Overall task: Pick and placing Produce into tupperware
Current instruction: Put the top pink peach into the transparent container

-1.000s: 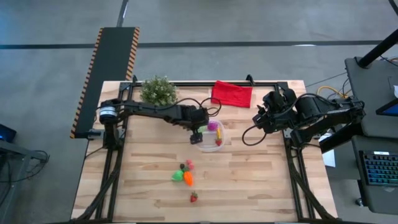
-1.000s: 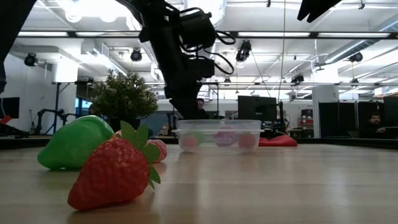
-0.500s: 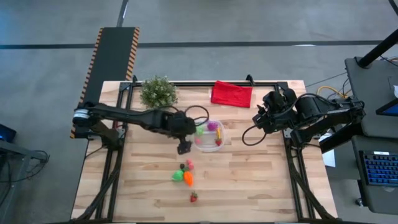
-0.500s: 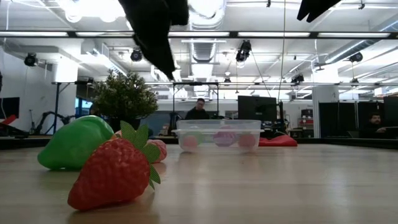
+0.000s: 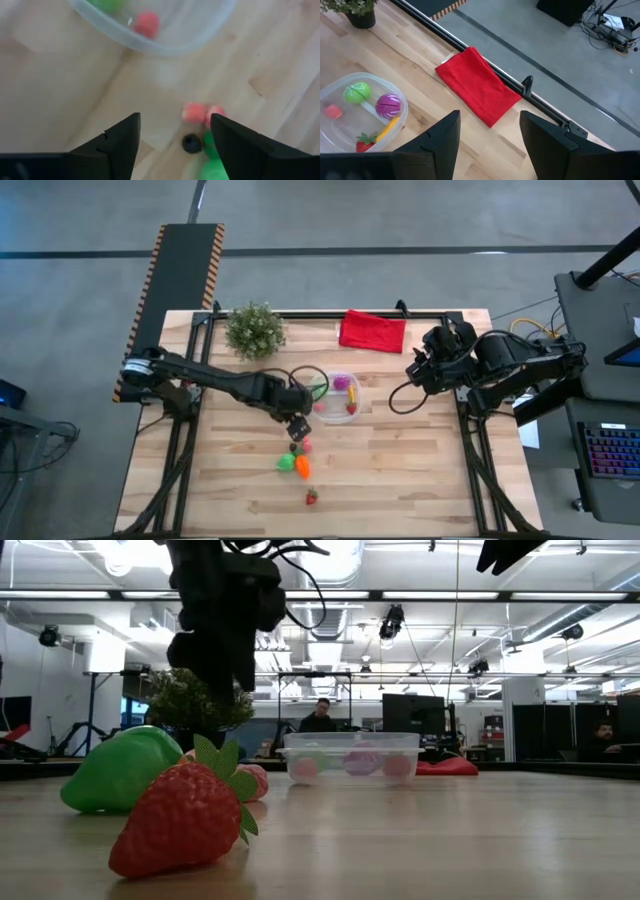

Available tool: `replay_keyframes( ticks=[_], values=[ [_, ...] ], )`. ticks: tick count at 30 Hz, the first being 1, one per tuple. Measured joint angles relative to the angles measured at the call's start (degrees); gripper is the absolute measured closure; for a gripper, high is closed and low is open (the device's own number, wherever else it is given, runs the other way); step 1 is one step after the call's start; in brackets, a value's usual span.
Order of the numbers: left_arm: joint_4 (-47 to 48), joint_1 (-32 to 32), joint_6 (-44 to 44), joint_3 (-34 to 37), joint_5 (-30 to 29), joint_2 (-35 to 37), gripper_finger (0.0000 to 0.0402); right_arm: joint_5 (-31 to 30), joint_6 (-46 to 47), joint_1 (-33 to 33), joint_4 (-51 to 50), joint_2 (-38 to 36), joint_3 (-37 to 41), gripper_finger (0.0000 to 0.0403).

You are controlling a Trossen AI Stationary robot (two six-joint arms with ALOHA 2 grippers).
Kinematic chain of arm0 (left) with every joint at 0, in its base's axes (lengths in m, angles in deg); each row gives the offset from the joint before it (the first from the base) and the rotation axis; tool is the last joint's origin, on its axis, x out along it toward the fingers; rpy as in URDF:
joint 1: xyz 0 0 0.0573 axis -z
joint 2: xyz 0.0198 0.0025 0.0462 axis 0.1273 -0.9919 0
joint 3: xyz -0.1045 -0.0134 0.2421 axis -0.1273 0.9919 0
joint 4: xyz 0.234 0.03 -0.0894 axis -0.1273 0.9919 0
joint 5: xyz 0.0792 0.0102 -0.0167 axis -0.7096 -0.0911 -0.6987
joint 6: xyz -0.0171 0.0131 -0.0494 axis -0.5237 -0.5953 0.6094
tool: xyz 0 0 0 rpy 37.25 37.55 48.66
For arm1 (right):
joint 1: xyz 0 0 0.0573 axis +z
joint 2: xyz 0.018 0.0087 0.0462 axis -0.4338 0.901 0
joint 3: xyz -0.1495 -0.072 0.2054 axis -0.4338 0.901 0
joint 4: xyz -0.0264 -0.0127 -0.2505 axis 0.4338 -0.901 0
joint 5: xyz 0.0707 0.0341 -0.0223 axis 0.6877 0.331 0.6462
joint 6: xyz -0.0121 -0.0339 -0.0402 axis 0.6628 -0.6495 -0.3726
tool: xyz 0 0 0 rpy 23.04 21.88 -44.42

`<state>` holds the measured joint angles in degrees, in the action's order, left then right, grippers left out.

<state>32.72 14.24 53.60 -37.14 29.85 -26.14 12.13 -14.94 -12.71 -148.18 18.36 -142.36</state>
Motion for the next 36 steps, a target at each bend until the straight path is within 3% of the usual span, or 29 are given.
replay_keyframes(
  ticks=[8, 14, 19, 23, 31, 36],
  values=[
    [-3.38, 2.77, -1.90, 0.14, -0.22, -5.89, 0.0181, 0.09, -0.51, 0.00, -0.04, 0.00, 0.00, 0.0204],
    [-2.53, 7.61, -23.91, 0.27, -2.35, -8.39, 0.0181, 0.59, -1.73, 0.00, -0.07, 0.00, 0.00, 0.0204],
    [-5.20, 11.51, -35.89, 1.55, -10.61, -6.37, 0.0181, 0.61, -2.04, 0.00, -0.09, 0.00, 0.00, 0.0204],
    [-7.64, 12.12, -45.03, 2.57, -11.47, -5.81, 0.0181, 0.61, -2.39, 0.00, -0.14, 0.00, 0.00, 0.0204],
    [-8.33, 10.49, -47.63, 2.94, -10.14, -6.66, 0.0183, 0.61, -2.13, 0.00, -0.15, 0.00, 0.00, 0.0204],
    [-10.58, 10.17, -48.46, 2.91, -9.22, -6.77, 0.0212, 0.61, -1.93, 0.00, -0.15, 0.00, 0.02, 0.0204]
  ],
)
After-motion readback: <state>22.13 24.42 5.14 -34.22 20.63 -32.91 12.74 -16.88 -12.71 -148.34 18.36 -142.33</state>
